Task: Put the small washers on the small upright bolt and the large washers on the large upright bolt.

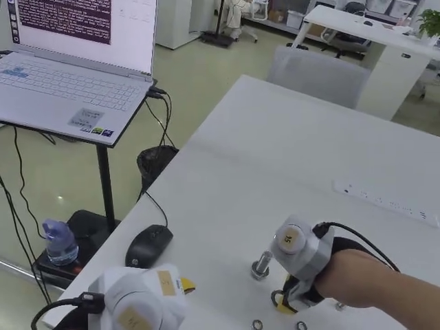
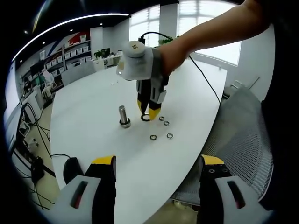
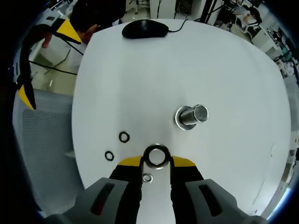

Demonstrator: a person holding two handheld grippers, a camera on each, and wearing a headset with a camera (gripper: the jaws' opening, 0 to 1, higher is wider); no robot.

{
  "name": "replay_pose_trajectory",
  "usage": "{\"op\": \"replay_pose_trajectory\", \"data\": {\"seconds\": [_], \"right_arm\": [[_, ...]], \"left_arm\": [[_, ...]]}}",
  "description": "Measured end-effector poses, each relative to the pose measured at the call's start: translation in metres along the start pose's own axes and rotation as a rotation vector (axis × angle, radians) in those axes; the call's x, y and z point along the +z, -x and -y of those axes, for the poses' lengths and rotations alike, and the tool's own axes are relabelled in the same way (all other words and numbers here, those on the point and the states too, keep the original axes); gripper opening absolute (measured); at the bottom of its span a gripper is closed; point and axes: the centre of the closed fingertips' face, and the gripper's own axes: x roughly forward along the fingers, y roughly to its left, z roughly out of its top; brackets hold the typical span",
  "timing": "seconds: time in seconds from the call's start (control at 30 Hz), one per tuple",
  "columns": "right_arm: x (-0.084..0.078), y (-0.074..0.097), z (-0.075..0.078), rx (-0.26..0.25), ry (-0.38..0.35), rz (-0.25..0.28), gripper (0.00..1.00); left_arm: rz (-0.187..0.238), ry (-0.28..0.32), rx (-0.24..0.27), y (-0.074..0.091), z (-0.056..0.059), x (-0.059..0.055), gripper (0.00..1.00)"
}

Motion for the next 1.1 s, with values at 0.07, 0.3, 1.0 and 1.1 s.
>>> {"op": "replay_pose_trajectory", "data": {"seconds": [0.07,0.3,1.0,1.1], "right_arm": [[0.0,0.009,0.002,-0.004,0.004,-0.001,0.22],[0.002,0.035,0.007,-0.02,0.007,0.006,0.22],[0.027,0.053,0.022,-0.031,0.032,0.001,0.22],[0.032,0.052,0.024,-0.027,0.019,0.012,0.22]], "left_arm": [[-0.001,-0.005,-0.005,-0.001,0.001,0.0,0.71],[0.004,-0.019,-0.018,-0.001,0.003,0.007,0.72],[0.011,-0.042,-0.025,0.001,0.003,0.013,0.71],[0.012,-0.045,-0.024,0.001,0.002,0.014,0.71]]}}
